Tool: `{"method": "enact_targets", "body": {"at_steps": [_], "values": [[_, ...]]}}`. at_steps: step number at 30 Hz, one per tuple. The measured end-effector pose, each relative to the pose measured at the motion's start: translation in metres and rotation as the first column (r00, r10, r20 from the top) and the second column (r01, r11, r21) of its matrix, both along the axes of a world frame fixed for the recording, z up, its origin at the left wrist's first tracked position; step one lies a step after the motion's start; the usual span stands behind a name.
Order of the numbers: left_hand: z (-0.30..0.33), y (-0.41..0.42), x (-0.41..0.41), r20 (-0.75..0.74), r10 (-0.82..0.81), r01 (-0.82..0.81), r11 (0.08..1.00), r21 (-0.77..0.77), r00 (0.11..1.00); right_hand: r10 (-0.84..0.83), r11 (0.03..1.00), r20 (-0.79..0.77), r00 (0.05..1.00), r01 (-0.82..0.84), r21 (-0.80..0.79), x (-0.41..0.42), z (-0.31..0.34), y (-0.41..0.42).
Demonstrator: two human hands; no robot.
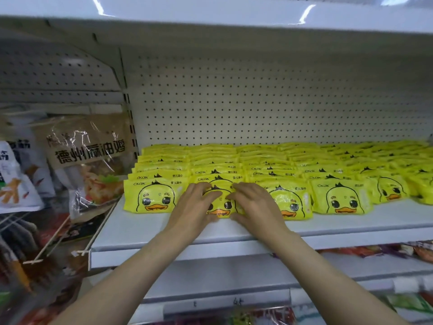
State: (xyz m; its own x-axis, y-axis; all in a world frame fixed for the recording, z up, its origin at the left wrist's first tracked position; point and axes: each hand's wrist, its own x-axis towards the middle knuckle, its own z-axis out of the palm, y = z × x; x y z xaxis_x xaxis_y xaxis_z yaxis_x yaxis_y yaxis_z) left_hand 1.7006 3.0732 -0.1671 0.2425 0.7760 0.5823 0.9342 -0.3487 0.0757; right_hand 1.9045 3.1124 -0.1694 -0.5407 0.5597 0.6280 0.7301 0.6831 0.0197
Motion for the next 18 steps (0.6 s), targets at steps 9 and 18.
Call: {"method": "enact_targets", "body": {"at_steps": [9, 18], "values": [[0.0, 0.027, 0.009, 0.007, 0.054, -0.055, 0.998, 0.043, 0.998, -0.045, 0.999, 0.004, 0.999, 0.045, 0.006, -0.009, 0.007, 0.028], [-0.006, 0.028, 0.004, 0.013, 0.069, -0.07, 0.985, 0.155, 0.998, -0.004, 1.0, -0.029, 1.0, 0.004, 0.009, -0.008, 0.002, 0.036]]}}
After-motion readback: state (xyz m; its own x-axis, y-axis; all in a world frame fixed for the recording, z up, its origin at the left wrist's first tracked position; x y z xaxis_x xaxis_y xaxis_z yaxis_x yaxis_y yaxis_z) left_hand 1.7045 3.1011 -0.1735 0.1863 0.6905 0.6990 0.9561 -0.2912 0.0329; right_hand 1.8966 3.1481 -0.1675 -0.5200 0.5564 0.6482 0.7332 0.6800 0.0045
